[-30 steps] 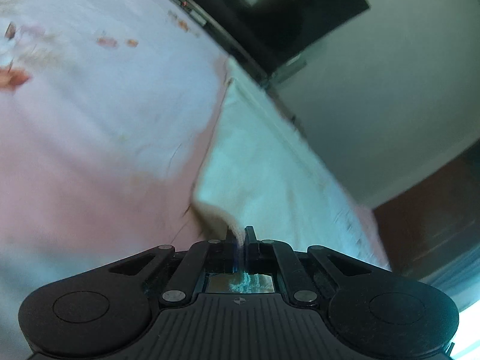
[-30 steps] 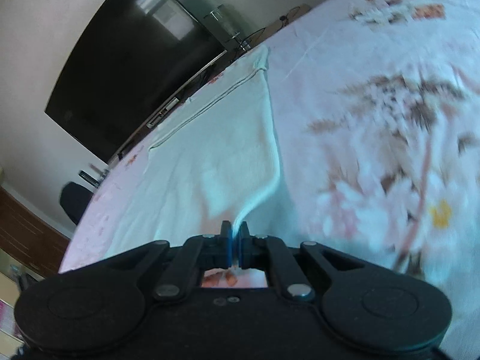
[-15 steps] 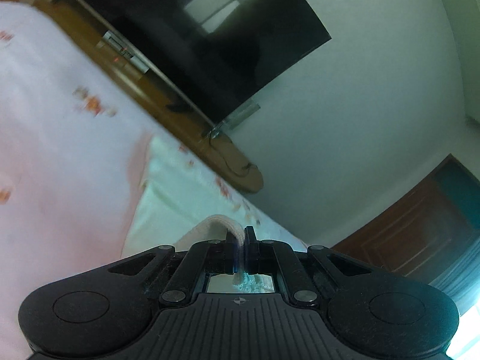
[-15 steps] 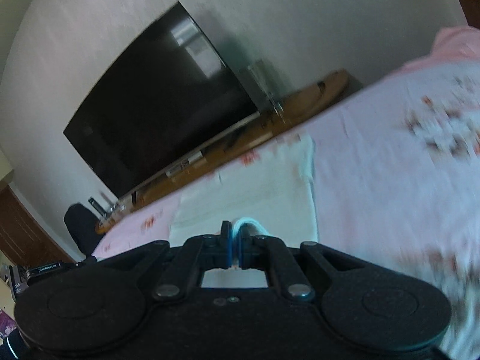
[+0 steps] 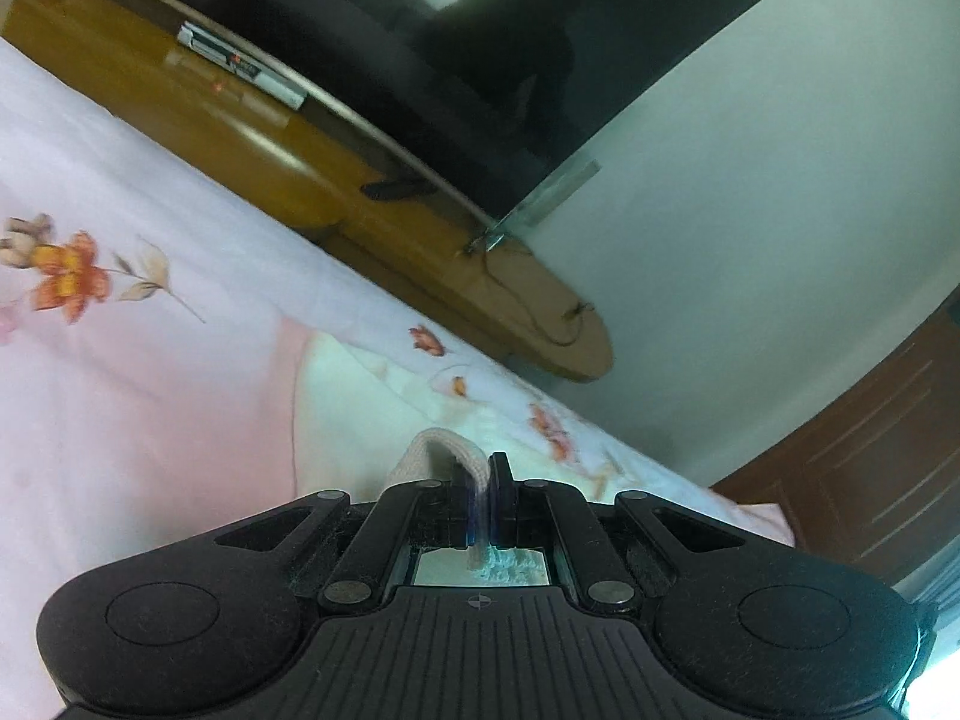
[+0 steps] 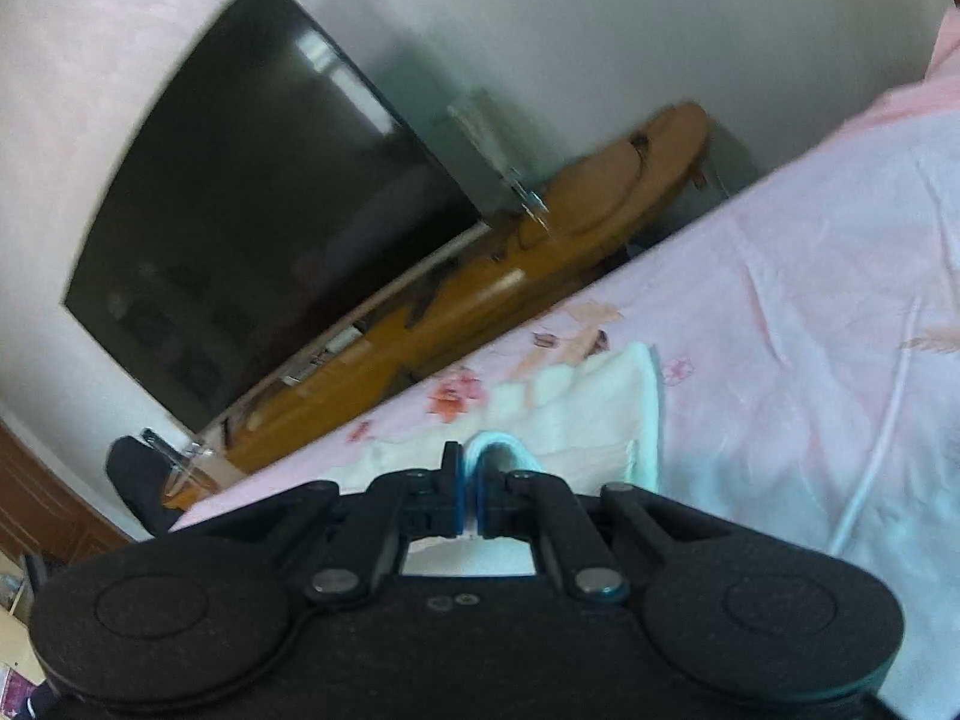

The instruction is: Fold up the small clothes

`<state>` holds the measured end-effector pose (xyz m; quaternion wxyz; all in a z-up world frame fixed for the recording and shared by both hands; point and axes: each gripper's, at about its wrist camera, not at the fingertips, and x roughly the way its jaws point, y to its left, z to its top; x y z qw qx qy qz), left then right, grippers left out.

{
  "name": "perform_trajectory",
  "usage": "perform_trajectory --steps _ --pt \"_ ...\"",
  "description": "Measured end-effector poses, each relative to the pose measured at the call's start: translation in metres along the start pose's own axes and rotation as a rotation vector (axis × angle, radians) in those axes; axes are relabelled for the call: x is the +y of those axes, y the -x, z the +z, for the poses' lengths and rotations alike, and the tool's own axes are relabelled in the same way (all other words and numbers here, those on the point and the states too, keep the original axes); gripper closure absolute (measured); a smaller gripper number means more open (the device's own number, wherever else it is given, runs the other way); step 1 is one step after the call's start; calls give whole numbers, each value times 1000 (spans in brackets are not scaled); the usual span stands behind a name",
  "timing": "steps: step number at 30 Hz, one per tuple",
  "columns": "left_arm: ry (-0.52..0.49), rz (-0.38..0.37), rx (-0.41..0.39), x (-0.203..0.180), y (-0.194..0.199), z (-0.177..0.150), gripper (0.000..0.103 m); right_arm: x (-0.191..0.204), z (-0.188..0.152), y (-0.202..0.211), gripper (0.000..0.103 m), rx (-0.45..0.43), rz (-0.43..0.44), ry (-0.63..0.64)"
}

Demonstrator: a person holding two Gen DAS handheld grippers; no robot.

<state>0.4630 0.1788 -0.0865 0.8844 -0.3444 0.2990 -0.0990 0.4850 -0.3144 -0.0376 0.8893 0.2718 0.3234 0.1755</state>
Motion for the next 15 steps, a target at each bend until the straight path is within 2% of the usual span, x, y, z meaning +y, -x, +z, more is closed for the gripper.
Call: perform_trajectory --steps 2,4,5,6,8,9,11,15 --pt "5 -13 -2 6 -22 5 98 -14 5 -23 98 14 -14 -31" --pt "53 -24 -42 18 -37 12 98 -28 12 -44 90 10 0 -48" --pt "97 -40 -49 26 -42 14 95 -34 15 -52 76 -9 -7 -58" --pt "134 -53 -64 32 -46 16 89 -39 18 -55 66 -24 -6 -64" --pt "131 -33 -107 33 -43 17 46 -45 22 -58 66 -50 -2 -59" --pt "109 -35 -122 32 -40 17 41 -46 23 -55 66 -63 -8 -51" --pt "20 -39 -112 27 -38 20 41 -48 22 -50 66 -73 -8 -20" --pt "-224 56 25 7 -54 22 42 -39 17 -58 67 -6 -50 119"
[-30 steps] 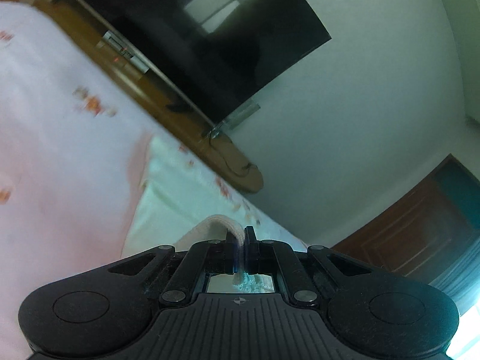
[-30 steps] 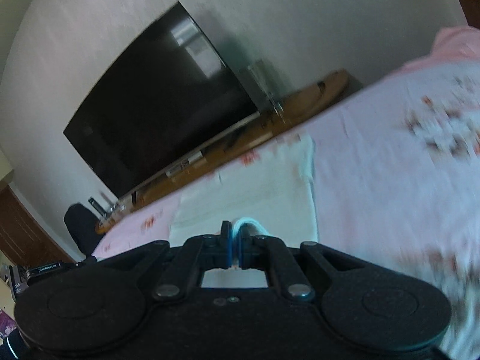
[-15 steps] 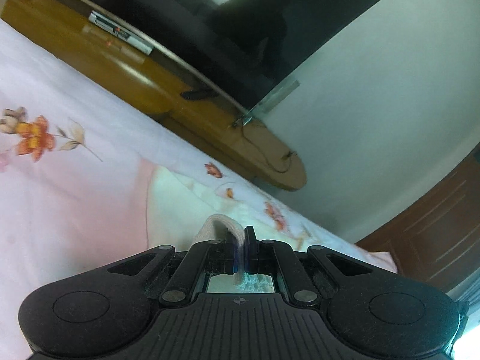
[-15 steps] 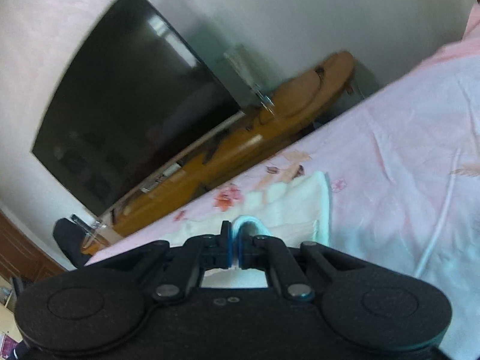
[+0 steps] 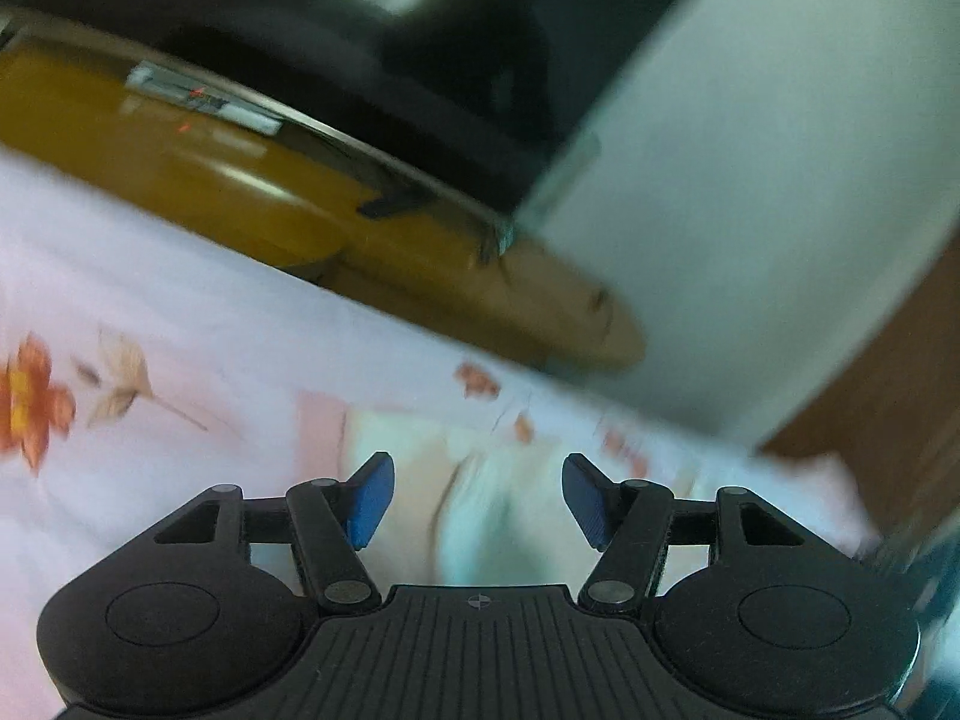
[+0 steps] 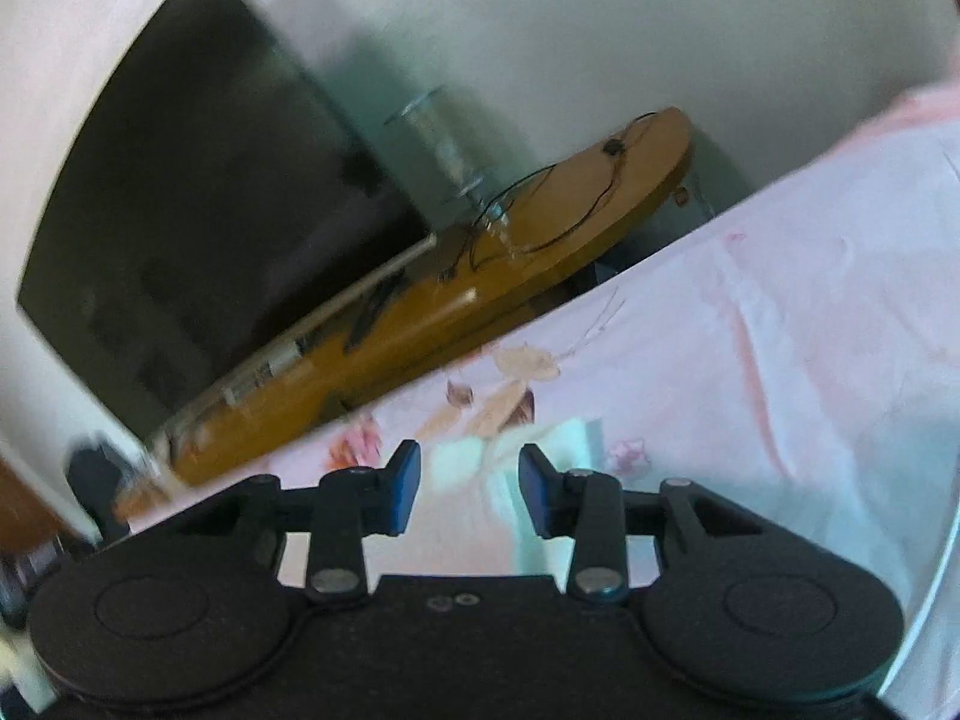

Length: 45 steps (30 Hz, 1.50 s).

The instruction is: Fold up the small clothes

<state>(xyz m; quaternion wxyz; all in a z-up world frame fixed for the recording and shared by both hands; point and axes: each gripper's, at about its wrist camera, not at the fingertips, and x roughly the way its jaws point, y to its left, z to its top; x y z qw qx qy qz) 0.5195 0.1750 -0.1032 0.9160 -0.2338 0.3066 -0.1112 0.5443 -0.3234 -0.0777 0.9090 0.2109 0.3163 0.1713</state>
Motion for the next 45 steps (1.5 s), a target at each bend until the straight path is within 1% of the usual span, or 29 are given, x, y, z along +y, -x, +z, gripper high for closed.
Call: perform_trajectory --steps 2,4,5,6,7,8,9,11,12,13,14,16,18,21,24,27,28,30,32,34,35,36,37,39,40,41,42,43,45 --pt "-80 0 60 -9 -7 1 52 6 -2 -6 69 30 -18 44" --pt "-165 30 130 -21 -17 -1 57 13 -5 -14 70 58 -40 82" --pt "-200 47 150 -25 -20 -3 62 17 -7 -16 73 70 -62 105" --pt "-220 58 158 -28 -21 -4 63 20 -9 -18 75 79 -79 127" --pt "-222 65 157 -28 -20 -4 68 21 -11 -20 77 89 -81 138" --pt "-208 63 155 -27 -19 -3 75 22 -11 -22 83 97 -84 148" --pt "-189 58 157 -24 -18 -2 77 24 -12 -23 89 99 -90 163" --pt "-171 48 155 -20 -19 -1 88 26 -13 -26 92 114 -102 191" --pt "-175 41 156 -19 -20 -1 91 24 -13 -28 92 119 -107 203" --pt "-184 37 150 -19 -18 -2 100 26 -14 -28 94 118 -108 216" --pt "-190 34 131 -20 -14 -1 100 28 -15 -27 98 113 -106 232" --pt "-190 16 63 -19 -4 -3 100 33 -14 -22 98 80 -118 268" --pt "-190 -17 -10 -19 8 0 100 37 -11 -10 99 21 -99 277" --pt "-182 -25 -63 -18 11 7 100 40 1 2 99 -50 -78 281" --pt "-160 1 -47 -11 -7 11 100 37 13 -5 99 -71 -97 264" --pt "-156 67 38 -2 -38 2 100 24 14 -31 99 -18 -143 232" --pt "-168 73 49 -2 -44 -3 100 19 11 -41 99 13 -160 223" --pt "-140 57 36 2 -42 -4 100 7 0 -55 99 65 -182 213" --pt "-118 61 29 6 -35 -3 97 4 -1 -52 99 47 -167 193" --pt "-131 150 -29 1 -17 0 90 8 4 -41 85 15 -181 181" --pt "-161 146 -73 -8 -6 1 90 17 5 -31 81 -33 -186 214" --pt "-194 114 -81 -19 -4 3 90 27 5 -22 81 -70 -141 257" --pt "-236 99 -60 -34 -9 2 90 40 6 -20 81 -62 -96 291" --pt "-336 78 5 -73 -28 -4 89 66 2 -40 81 24 -64 360" --pt "-373 66 30 -88 -37 -10 85 78 -4 -51 81 61 -44 391" --pt "-404 54 50 -102 -44 -17 72 89 -11 -61 81 92 -31 425" --pt "-438 35 68 -115 -50 -27 62 102 -21 -70 81 114 -19 473" --pt "-461 22 78 -122 -54 -35 47 113 -30 -77 81 128 -3 522" --pt "-514 26 98 -127 -63 -52 45 127 -46 -81 83 142 26 619"
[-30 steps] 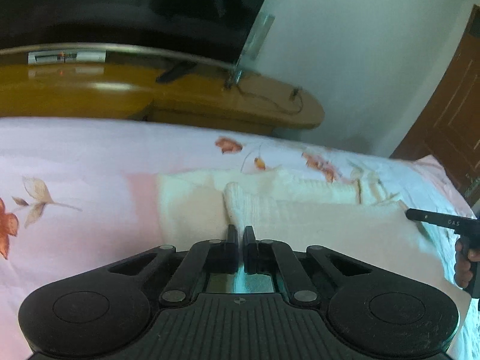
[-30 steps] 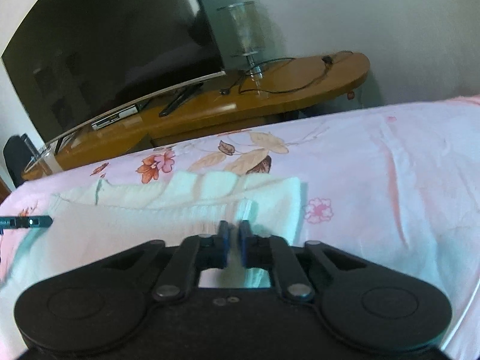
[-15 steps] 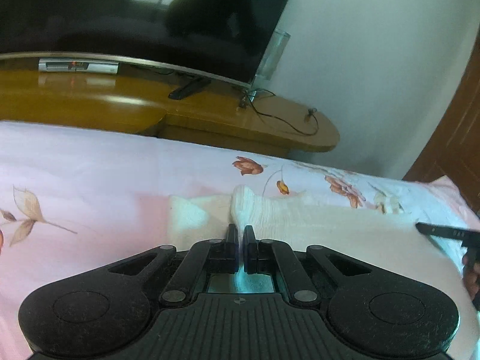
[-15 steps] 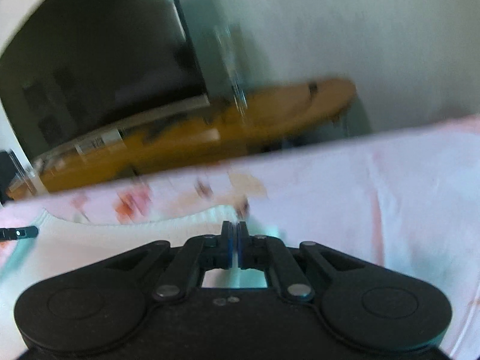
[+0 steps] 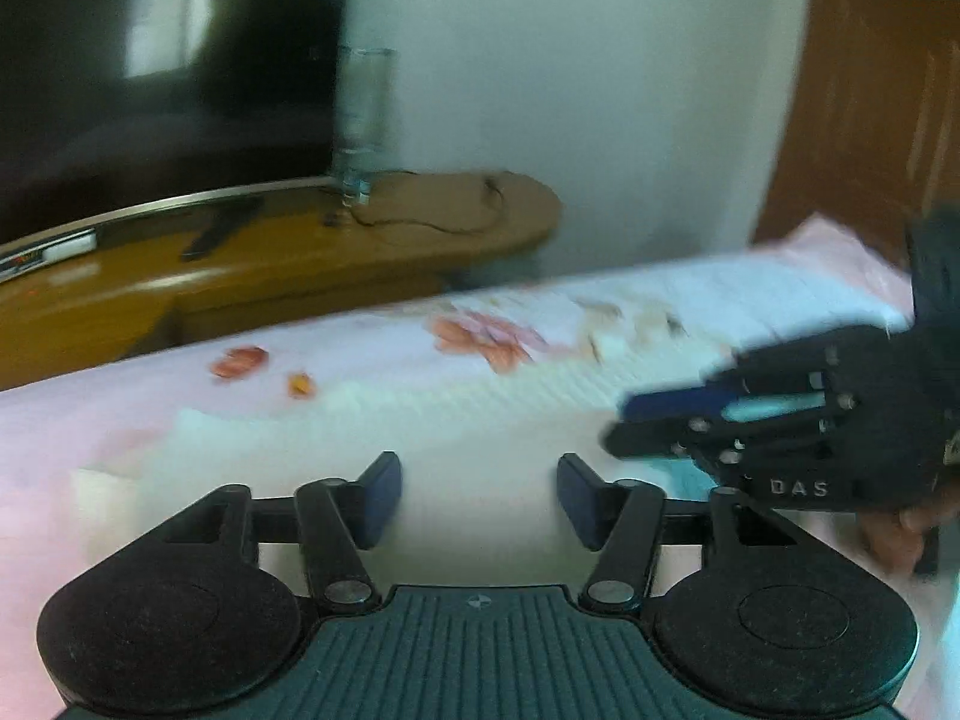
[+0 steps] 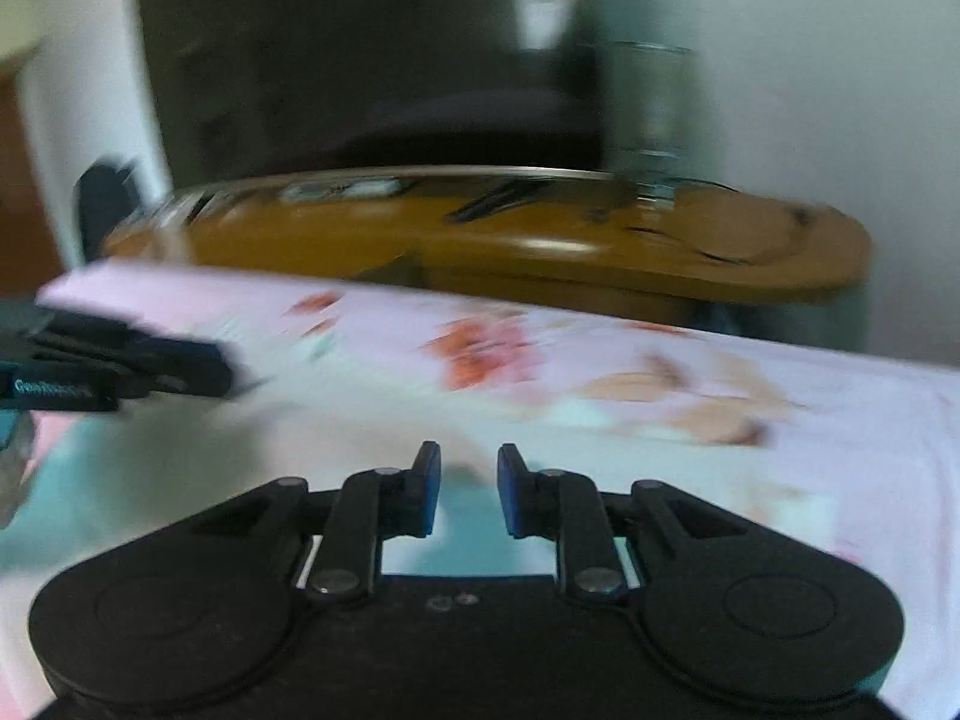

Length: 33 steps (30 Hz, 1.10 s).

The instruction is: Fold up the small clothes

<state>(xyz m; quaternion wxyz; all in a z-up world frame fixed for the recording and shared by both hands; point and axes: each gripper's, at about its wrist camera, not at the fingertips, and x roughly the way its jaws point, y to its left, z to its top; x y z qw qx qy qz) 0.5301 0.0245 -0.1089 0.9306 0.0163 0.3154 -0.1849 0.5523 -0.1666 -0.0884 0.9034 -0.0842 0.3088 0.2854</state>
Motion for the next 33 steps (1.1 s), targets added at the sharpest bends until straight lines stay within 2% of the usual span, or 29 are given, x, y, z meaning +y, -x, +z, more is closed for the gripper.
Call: perform_trajectory --steps 1,2,3,5,6,7,9,10,11,14,17,19,22,24,27,29,30,31,33 --pt "-19 17 -1 1 -5 -7 45 6 -3 -1 83 5 -8 45" --pt "-11 1 -28 11 -3 -12 45 5 -6 -2 84 6 -29 77" --pt "34 -11 -30 21 -3 -10 45 -5 -10 1 84 -9 -63 58" --pt "102 59 -54 40 1 -9 45 -53 -15 6 84 -13 -204 -113" --pt "152 56 -62 50 3 -10 45 -78 -20 13 88 -24 -232 -219" --pt "199 28 -72 59 6 -11 45 -96 -25 18 91 -29 -232 -283" --pt "202 71 -71 59 14 -12 45 -106 -28 29 92 -19 -200 -288" --pt "200 80 -75 53 21 -12 45 -101 -26 34 91 -13 -205 -270" --pt "200 55 -98 45 30 -12 45 -94 -23 41 82 -18 -214 -251" --pt "173 11 -110 18 32 -8 45 -59 -20 57 79 -66 -129 -189" --pt "140 -4 -20 -8 20 -9 45 -13 -16 40 82 -22 -54 -93" --pt "100 25 12 -22 19 -15 45 10 -19 29 83 17 -26 -57" --pt "39 79 16 -26 32 -26 45 34 -31 33 83 18 -55 77" --pt "46 101 0 -8 46 -37 45 32 -39 42 82 23 -116 159" --pt "70 109 -11 19 63 -49 45 -14 -47 57 78 31 -223 67" --pt "36 144 23 12 62 -41 45 -30 -44 64 78 50 -224 1" --pt "20 169 29 2 65 -34 45 -27 -39 65 80 55 -239 -8" --pt "13 146 9 -8 69 -29 45 -19 -35 69 80 37 -244 -6" --pt "31 85 -10 -26 74 -25 45 3 -29 79 79 -27 -157 -5"
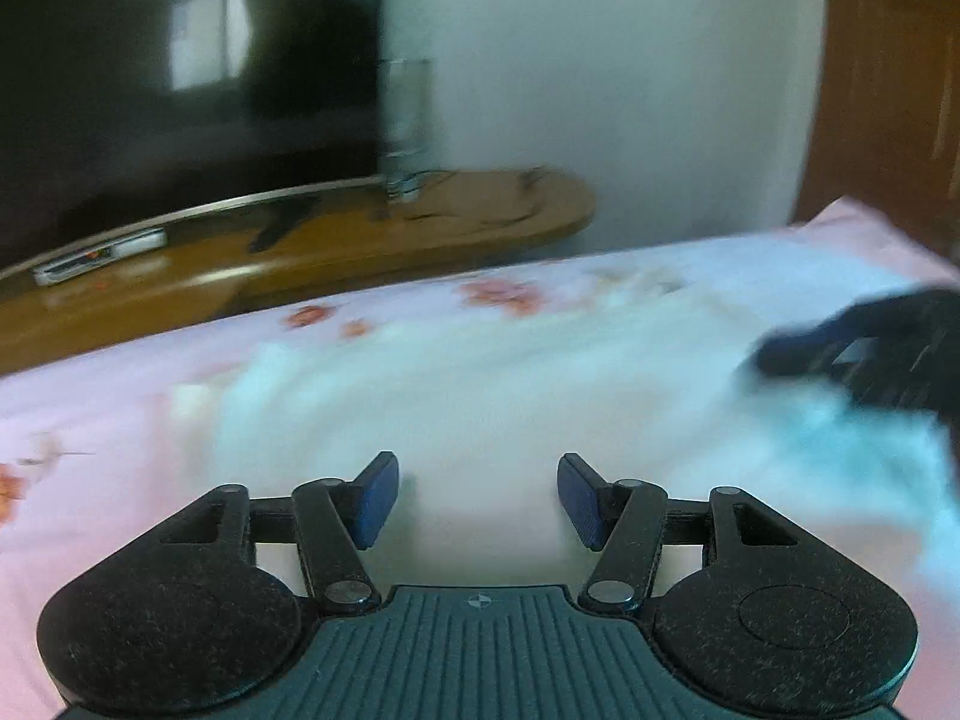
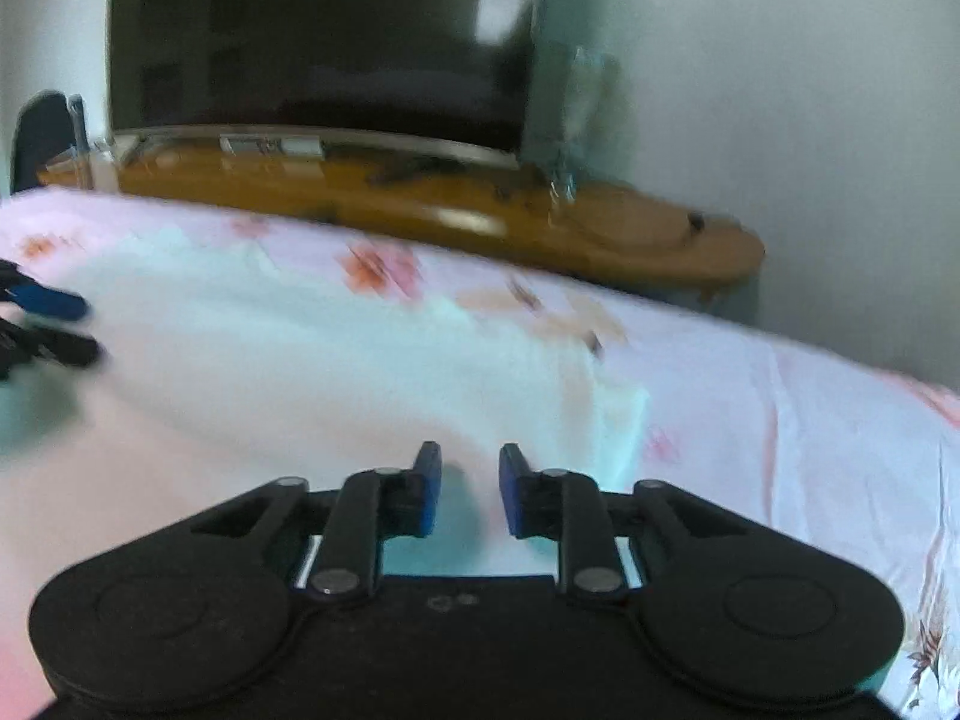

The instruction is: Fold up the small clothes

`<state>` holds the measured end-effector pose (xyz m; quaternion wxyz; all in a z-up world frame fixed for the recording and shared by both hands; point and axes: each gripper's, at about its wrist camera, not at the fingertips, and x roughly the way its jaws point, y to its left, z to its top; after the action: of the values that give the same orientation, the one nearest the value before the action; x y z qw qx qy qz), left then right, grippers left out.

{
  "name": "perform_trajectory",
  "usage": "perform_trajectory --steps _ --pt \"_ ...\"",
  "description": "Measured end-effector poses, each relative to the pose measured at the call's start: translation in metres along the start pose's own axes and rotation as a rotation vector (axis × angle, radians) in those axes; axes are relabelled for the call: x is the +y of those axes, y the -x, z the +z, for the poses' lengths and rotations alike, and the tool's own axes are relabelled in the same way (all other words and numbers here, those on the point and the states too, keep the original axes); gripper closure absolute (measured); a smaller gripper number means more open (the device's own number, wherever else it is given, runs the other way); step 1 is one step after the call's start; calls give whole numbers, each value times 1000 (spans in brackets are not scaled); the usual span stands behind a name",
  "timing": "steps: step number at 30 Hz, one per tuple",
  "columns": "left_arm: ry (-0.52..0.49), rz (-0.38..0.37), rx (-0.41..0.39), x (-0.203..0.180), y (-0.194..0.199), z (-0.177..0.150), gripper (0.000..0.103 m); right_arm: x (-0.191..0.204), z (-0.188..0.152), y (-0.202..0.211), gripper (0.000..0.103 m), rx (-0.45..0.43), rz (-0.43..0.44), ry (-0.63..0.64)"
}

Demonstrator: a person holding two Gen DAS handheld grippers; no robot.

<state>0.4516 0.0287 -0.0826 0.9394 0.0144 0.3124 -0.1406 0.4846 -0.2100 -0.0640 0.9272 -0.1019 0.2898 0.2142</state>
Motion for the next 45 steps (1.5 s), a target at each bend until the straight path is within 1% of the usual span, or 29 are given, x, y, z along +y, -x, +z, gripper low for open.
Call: perform_trajectory --steps 2,3,4,6,8,9,10,11,13,15,16,17,19,20,22,23,24,26,27,29,31,34,36,37,39,40,41,42,45 --pt "-1 -42 47 -19 -11 -2 45 27 -3 -1 79 22 77 8" --pt "-29 -23 79 -27 -19 -6 45 41 -7 -8 79 58 82 33" --pt "-68 4 80 -31 -23 -12 45 53 -13 -15 79 90 68 68" --pt "-169 35 55 -33 -17 -23 44 59 -22 -17 78 74 32 117" --pt "-231 104 52 -28 -3 -31 33 46 -23 -13 78 77 3 75" --pt "-194 110 63 -22 5 -33 33 38 -24 -7 79 72 -49 53" --pt "-131 88 69 -17 13 -32 33 34 -27 -2 80 70 -82 34" --pt "-53 52 62 -12 23 -33 33 29 -28 8 84 59 -80 -6" --pt "13 17 46 -16 37 -37 33 32 -30 30 84 13 -16 -69" --pt "41 -1 53 -30 39 -46 33 57 -34 49 82 -25 61 -62" --pt "47 14 76 -35 35 -52 33 71 -38 53 83 -22 93 -53" --pt "36 54 89 -40 31 -60 33 88 -45 49 84 12 99 -25" --pt "-46 99 41 -51 34 -71 31 104 -63 38 84 89 30 39" --pt "-42 104 48 -50 37 -70 31 107 -70 42 83 42 11 46" --pt "21 76 51 -41 47 -64 31 110 -65 48 83 61 -11 39" --pt "74 44 26 -35 52 -62 31 109 -58 54 84 48 12 16" --pt "110 28 16 -34 54 -61 32 108 -53 60 85 0 62 -5" --pt "140 57 47 -30 48 -62 32 113 -47 63 86 -30 89 -10" --pt "135 79 77 -28 40 -65 32 115 -45 56 85 6 82 -19" --pt "40 125 53 -36 38 -75 34 118 -48 33 86 128 90 -42" --pt "36 152 60 -39 41 -76 34 126 -55 33 86 101 74 5" --pt "32 152 59 -36 45 -79 33 133 -55 40 86 102 32 43" --pt "63 162 51 -21 55 -83 33 126 -59 44 86 94 -6 71" --pt "72 177 44 -16 64 -88 33 111 -67 52 86 90 -41 53" --pt "103 184 29 -1 74 -96 33 75 -80 67 85 112 -199 -31" --pt "116 182 25 2 74 -97 33 54 -87 75 85 114 -213 -99" --pt "117 192 31 0 73 -95 33 38 -92 83 85 110 -187 -166" --pt "124 216 35 -6 72 -89 33 32 -93 85 85 112 -162 -188" --pt "128 158 -25 -35 73 -73 33 45 -79 85 82 106 -173 -158"
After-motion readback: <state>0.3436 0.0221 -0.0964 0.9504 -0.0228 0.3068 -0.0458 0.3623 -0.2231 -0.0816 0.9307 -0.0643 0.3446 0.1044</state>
